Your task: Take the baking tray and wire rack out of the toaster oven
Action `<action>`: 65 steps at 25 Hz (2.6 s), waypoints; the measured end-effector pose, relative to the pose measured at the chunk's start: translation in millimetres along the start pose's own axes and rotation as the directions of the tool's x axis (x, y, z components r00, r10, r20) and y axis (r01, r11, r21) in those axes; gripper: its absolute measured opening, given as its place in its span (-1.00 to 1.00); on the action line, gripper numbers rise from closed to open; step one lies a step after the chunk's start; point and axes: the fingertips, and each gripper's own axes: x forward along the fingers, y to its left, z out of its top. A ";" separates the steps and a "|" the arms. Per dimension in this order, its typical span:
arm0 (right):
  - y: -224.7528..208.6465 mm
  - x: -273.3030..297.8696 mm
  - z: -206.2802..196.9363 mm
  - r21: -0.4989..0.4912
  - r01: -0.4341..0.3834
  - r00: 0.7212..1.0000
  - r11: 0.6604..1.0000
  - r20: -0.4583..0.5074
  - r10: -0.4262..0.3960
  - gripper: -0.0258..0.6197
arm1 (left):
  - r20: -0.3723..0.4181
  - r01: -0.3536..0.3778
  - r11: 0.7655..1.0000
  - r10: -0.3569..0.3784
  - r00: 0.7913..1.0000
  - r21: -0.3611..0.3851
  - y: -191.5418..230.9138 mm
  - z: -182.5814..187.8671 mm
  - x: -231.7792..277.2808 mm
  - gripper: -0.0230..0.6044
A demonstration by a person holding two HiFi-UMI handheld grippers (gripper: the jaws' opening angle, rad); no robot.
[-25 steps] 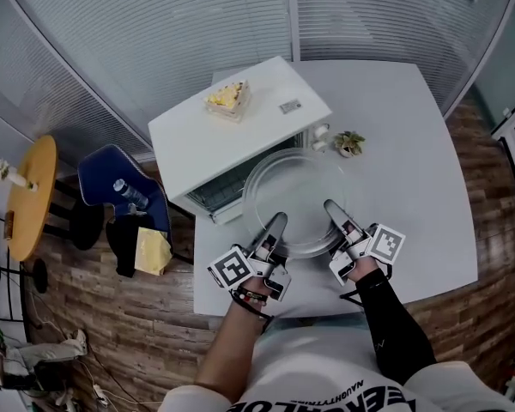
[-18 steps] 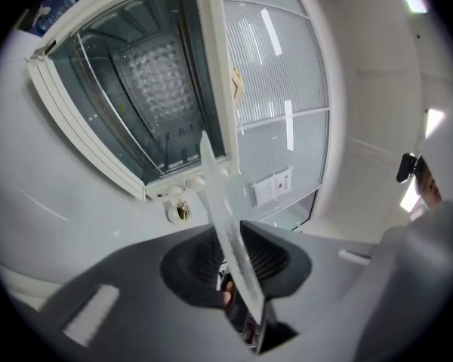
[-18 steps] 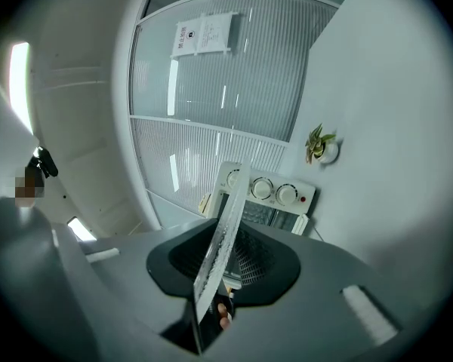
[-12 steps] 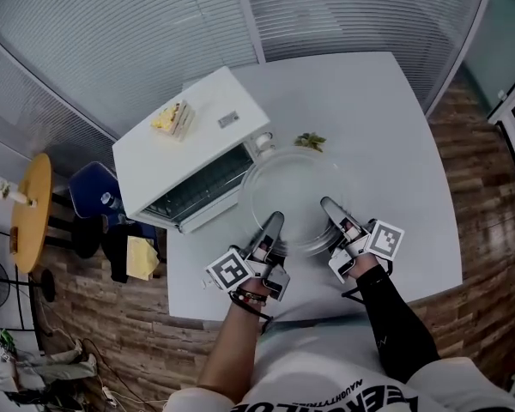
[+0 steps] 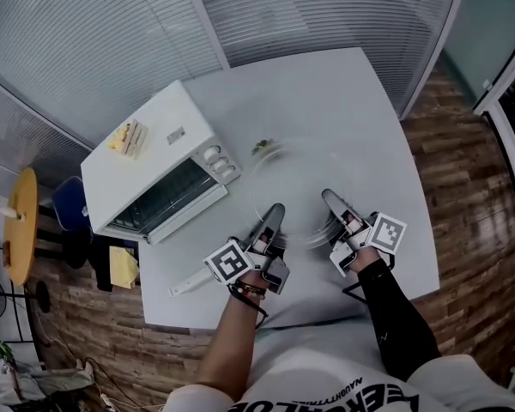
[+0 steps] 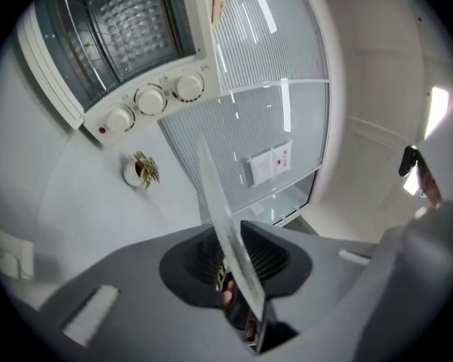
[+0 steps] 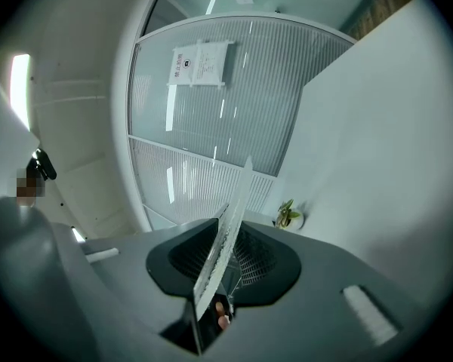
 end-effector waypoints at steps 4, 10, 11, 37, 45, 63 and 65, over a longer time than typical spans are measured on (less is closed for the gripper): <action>-11.0 -22.9 34.1 -0.021 0.024 0.999 0.999 0.028 -0.024 -0.72 | -0.021 0.020 1.000 -0.021 1.000 -0.019 -4.1 -23.6 34.3 -0.54; -25.3 -59.4 75.1 -0.038 0.057 0.995 0.998 0.090 -0.053 -0.72 | -0.079 0.057 0.998 -0.059 0.995 -0.022 -14.2 -56.1 80.5 -0.53; -28.2 -66.2 80.3 -0.035 0.065 0.993 0.997 0.104 -0.061 -0.72 | -0.092 0.061 0.998 -0.063 0.994 -0.025 -15.1 -62.2 86.9 -0.53; -111.9 -176.7 114.7 0.056 0.297 0.925 0.953 0.232 -0.301 -0.72 | -0.310 -0.039 0.981 -0.022 0.950 -0.189 32.7 -183.6 163.0 -0.54; -121.0 -168.4 95.8 0.061 0.297 0.933 0.953 0.192 -0.303 -0.72 | -0.314 -0.099 0.967 0.021 0.949 -0.234 57.6 -188.3 165.6 -0.54; -139.9 -184.2 57.3 0.175 0.358 0.912 0.917 0.144 -0.383 -0.72 | -0.337 -0.190 0.934 0.082 0.938 -0.303 85.9 -208.5 158.9 -0.56; -138.6 -183.5 55.3 0.185 0.341 0.918 0.922 0.144 -0.369 -0.72 | -0.334 -0.199 0.928 0.088 0.938 -0.314 87.7 -210.3 158.4 -0.56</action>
